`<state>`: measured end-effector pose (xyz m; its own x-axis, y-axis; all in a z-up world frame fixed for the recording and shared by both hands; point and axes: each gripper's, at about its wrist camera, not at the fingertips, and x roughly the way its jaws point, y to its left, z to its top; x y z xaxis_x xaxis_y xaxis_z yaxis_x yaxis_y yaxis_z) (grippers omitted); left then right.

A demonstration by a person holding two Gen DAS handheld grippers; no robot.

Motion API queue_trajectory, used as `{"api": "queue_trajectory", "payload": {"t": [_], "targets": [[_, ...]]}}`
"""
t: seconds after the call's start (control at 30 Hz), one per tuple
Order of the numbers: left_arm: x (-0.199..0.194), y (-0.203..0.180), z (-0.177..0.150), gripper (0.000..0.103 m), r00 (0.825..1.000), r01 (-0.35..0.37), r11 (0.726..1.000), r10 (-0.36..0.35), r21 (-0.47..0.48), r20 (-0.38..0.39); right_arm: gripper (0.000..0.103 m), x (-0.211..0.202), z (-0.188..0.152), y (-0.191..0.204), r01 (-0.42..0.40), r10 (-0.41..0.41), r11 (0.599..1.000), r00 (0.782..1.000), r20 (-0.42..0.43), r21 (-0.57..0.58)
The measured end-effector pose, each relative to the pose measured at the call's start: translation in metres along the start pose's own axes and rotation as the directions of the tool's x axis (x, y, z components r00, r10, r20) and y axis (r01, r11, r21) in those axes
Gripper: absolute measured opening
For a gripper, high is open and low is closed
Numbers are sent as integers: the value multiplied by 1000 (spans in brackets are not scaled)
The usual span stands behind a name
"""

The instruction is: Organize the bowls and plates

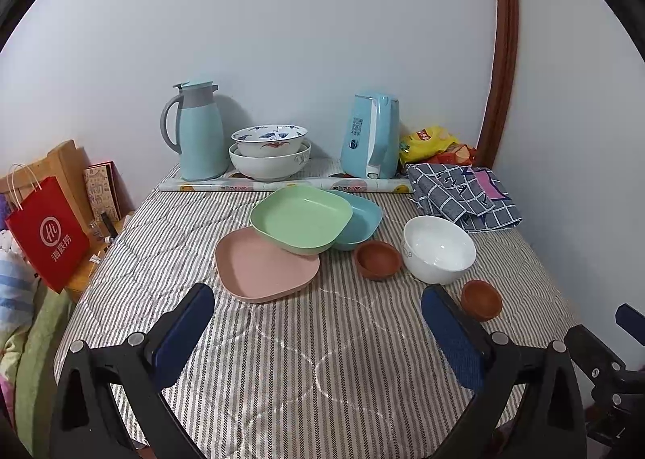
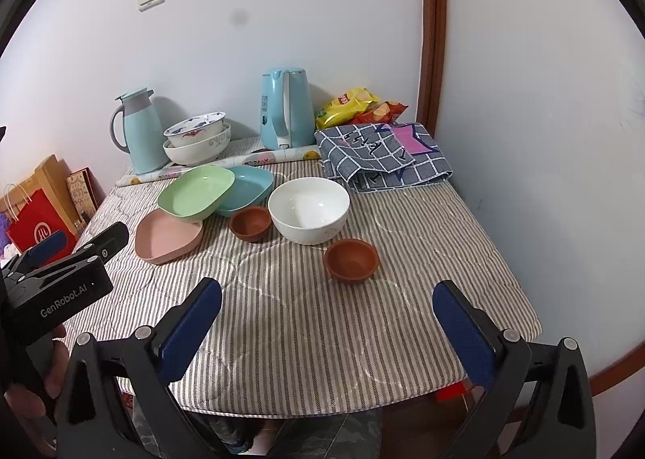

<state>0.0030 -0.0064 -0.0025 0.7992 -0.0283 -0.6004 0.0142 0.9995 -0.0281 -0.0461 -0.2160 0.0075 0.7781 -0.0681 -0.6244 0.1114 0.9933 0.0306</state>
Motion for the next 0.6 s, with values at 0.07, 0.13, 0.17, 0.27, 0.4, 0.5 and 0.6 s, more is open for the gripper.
{"api": "queue_trajectory", "payload": {"t": [0.07,0.13,0.17,0.27,0.4,0.5,0.6], "targets": [[0,-1,0,103,1000,0,1000,0,2,1,103,-1,0,0,0,0,1000,1000,2,1],[-1,-1,-1,103,1000,3,1000,-3,3,0,103,-1,-1,0,2,-2,1000,1000,3,2],[-1,-1,-1,103,1000,2,1000,-2,2,1,103,-1,-1,0,2,-2,1000,1000,5,4],[-1,-1,-1,103,1000,2,1000,-2,2,2,103,-2,-1,-2,0,0,1000,1000,7,7],[-1,-1,-1,103,1000,4,1000,-4,2,1,103,-3,0,-2,-1,1,1000,1000,8,11],[-1,-1,-1,103,1000,3,1000,-3,2,3,103,-4,-1,-2,-3,3,1000,1000,11,12],[-1,-1,-1,103,1000,1,1000,-1,2,4,103,-5,-2,-2,-3,3,1000,1000,13,11]]}}
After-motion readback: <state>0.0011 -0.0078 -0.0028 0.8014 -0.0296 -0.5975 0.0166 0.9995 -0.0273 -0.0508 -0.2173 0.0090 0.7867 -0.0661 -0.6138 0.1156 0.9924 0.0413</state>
